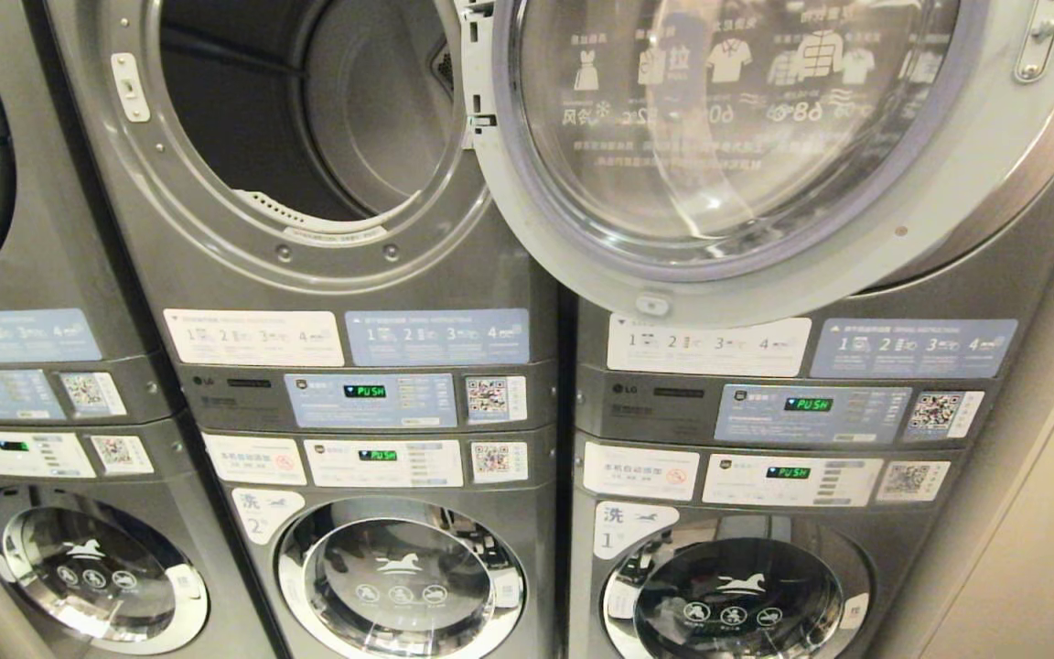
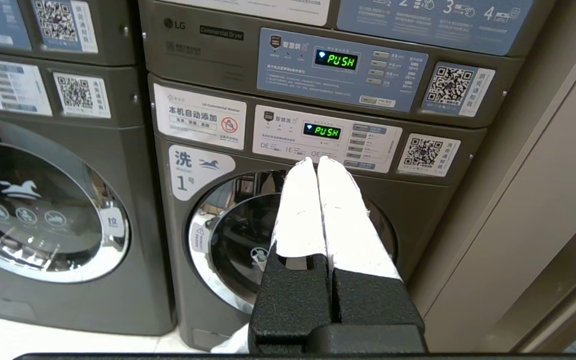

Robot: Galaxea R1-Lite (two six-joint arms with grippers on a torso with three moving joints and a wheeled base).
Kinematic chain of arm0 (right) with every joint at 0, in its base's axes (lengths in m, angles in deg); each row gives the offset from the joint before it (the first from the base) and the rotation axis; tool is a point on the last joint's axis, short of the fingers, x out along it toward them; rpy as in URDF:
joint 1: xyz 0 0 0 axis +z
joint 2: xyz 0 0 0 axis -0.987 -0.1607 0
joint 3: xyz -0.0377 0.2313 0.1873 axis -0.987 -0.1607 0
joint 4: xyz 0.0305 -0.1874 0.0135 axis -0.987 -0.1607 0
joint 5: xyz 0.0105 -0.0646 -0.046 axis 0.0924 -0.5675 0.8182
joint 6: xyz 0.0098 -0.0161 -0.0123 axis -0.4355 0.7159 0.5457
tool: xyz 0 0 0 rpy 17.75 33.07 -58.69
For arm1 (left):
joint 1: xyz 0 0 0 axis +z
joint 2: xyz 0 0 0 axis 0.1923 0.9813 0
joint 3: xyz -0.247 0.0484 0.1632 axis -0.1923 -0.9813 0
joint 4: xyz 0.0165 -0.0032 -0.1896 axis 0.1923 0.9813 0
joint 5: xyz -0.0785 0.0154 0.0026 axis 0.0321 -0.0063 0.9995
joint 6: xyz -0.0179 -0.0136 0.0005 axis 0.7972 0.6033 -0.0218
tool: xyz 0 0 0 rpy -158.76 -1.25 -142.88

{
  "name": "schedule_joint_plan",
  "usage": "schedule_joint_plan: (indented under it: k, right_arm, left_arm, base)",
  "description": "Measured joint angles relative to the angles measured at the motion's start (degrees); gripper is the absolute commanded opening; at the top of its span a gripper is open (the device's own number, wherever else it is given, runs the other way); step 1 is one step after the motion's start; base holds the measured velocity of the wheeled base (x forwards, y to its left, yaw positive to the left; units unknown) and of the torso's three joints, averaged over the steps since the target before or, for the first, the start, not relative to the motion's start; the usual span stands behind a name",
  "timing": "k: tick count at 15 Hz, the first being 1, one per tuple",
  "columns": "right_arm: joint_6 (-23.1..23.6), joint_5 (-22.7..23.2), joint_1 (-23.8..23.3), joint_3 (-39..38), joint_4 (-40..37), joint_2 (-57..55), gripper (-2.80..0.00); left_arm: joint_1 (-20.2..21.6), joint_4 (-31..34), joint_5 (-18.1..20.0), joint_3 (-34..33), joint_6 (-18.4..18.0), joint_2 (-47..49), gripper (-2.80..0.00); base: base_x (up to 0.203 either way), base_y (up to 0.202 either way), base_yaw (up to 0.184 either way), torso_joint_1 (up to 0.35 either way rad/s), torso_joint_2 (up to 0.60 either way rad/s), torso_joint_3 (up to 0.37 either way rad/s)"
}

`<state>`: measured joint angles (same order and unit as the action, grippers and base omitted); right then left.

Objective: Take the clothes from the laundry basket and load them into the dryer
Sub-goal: Take the clothes out of the basket

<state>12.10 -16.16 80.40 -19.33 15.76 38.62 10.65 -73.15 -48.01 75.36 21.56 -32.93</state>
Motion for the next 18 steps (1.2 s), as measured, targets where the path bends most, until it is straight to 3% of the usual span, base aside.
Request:
schedule_joint_plan:
  k: [18]
  right_arm:
    - [0.14, -0.57, 0.0, 0.0, -0.08, 0.0, -2.8]
  left_arm:
    - [0.37, 0.0, 0.0, 0.0, 0.02, 0.02, -2.8]
  base:
    - [0.0, 0.0, 0.0, -0.059, 0.13, 0.066]
